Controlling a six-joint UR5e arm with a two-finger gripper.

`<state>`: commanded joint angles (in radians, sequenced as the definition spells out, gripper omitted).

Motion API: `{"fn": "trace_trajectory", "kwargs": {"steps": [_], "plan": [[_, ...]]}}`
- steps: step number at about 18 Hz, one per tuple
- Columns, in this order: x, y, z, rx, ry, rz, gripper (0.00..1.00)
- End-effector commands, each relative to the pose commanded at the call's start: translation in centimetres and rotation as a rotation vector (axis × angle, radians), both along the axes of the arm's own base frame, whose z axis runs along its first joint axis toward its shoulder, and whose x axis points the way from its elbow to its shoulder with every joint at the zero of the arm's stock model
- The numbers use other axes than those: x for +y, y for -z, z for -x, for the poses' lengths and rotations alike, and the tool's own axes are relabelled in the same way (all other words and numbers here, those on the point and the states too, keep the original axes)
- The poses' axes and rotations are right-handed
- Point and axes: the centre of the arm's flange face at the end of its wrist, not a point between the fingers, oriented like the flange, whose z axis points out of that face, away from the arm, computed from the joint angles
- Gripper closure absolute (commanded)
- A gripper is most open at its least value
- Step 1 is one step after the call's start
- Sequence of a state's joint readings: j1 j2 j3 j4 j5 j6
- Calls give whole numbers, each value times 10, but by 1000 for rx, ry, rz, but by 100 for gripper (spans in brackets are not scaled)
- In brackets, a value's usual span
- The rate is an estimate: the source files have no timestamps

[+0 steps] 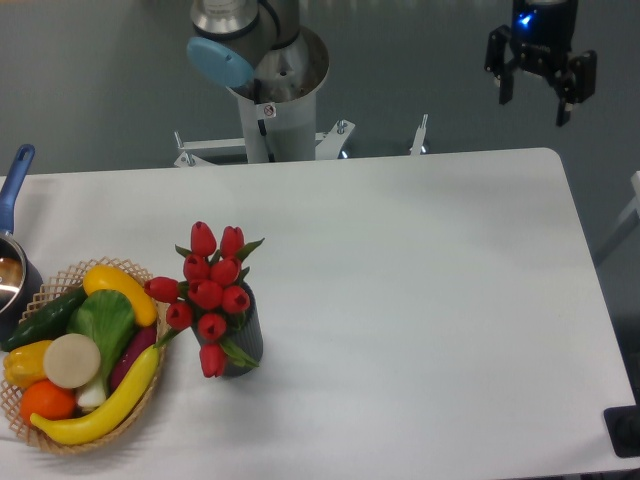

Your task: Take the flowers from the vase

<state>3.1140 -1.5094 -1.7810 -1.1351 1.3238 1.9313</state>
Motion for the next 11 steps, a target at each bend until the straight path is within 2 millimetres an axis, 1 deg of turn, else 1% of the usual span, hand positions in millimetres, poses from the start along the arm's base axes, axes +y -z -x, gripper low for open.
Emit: {"fn": "trace_trajectory", "kwargs": {"steps": [3,4,5,8,10,11], "plan": [[0,0,-1,-7,-6,-9,0],[1,0,-4,-10,-5,-25,0],[-2,2,-5,-12,-13,-34,0],[-1,14,-9,-38,-16,-83,0],[-5,25,-11,-76,-76,-145,0],[-6,26,-11,-94,-111,-179,0]]}}
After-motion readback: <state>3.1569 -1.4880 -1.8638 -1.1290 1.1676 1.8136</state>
